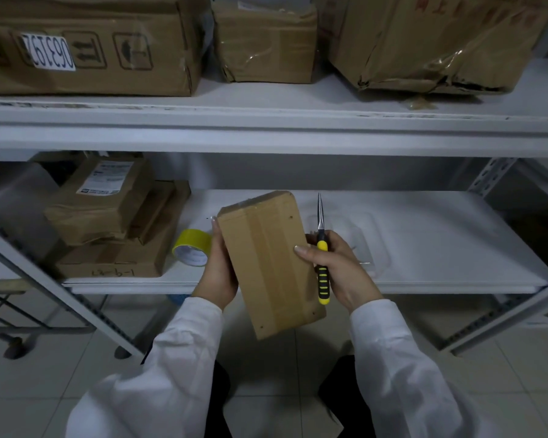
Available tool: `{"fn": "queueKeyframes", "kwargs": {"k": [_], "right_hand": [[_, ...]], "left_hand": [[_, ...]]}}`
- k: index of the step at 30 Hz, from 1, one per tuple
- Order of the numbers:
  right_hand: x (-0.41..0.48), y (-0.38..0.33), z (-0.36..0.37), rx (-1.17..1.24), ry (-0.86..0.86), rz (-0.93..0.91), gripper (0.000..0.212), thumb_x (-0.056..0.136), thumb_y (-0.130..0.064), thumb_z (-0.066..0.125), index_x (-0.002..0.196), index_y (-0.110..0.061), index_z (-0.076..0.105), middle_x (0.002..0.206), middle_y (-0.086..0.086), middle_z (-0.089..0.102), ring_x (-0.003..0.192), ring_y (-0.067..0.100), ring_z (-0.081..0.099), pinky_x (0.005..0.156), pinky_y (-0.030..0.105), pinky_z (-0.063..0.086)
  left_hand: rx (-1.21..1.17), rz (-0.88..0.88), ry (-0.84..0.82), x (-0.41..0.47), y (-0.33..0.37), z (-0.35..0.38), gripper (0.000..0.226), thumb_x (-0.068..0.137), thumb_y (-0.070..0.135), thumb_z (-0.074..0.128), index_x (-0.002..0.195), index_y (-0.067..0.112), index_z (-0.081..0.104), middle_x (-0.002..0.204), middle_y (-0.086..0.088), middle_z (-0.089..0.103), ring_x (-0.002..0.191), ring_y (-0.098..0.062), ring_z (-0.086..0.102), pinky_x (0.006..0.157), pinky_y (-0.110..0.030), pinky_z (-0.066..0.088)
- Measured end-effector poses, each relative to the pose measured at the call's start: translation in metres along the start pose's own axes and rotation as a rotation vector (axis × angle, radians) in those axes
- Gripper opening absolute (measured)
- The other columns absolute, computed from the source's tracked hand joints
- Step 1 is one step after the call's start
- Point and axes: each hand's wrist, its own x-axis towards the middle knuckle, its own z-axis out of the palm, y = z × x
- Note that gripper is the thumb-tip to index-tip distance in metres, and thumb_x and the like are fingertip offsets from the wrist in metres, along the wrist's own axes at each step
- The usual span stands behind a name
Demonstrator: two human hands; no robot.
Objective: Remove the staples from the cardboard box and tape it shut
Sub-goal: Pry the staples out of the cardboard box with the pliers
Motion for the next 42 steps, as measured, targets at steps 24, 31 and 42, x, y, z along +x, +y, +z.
{"fn": "queueKeyframes", "kwargs": {"k": [24, 31, 42], "right_hand": [[0.005, -0.021, 0.012, 0.085, 0.046, -0.041, 0.024, 0.082, -0.008, 0.067, 0.104, -0.006, 0.058, 0.089, 0.003, 0.068, 0.074, 0.014, 0.068, 0.056, 0.023, 0.053], [0.011, -0.019, 0.003, 0.134, 0.091, 0.207, 0.038, 0.084, -0.021, 0.066, 0.114, -0.001, 0.056, 0.088, 0.013, 0.065, 0.063, 0.025, 0.064, 0.049, 0.03, 0.05], [0.013, -0.017, -0.013, 0.15, 0.173, 0.059, 0.019, 0.087, -0.012, 0.06, 0.103, -0.005, 0.051, 0.094, 0.016, 0.065, 0.071, 0.034, 0.065, 0.045, 0.036, 0.05]], "left_hand": [[-0.453, -0.033, 0.073, -0.01, 0.03, -0.021, 0.032, 0.085, 0.044, 0.046, 0.072, 0.02, 0.064, 0.065, -0.002, 0.067, 0.076, -0.021, 0.058, 0.07, -0.032, 0.046], [-0.656, 0.111, 0.04, -0.011, 0.017, -0.038, 0.027, 0.065, 0.041, 0.057, 0.051, 0.022, 0.07, 0.066, -0.002, 0.069, 0.078, -0.022, 0.059, 0.06, -0.031, 0.057], [0.009, -0.01, -0.046, 0.012, 0.032, -0.056, 0.064, 0.081, 0.062, 0.051, 0.131, 0.022, 0.054, 0.118, -0.006, 0.062, 0.118, -0.028, 0.052, 0.099, -0.041, 0.039]]}}
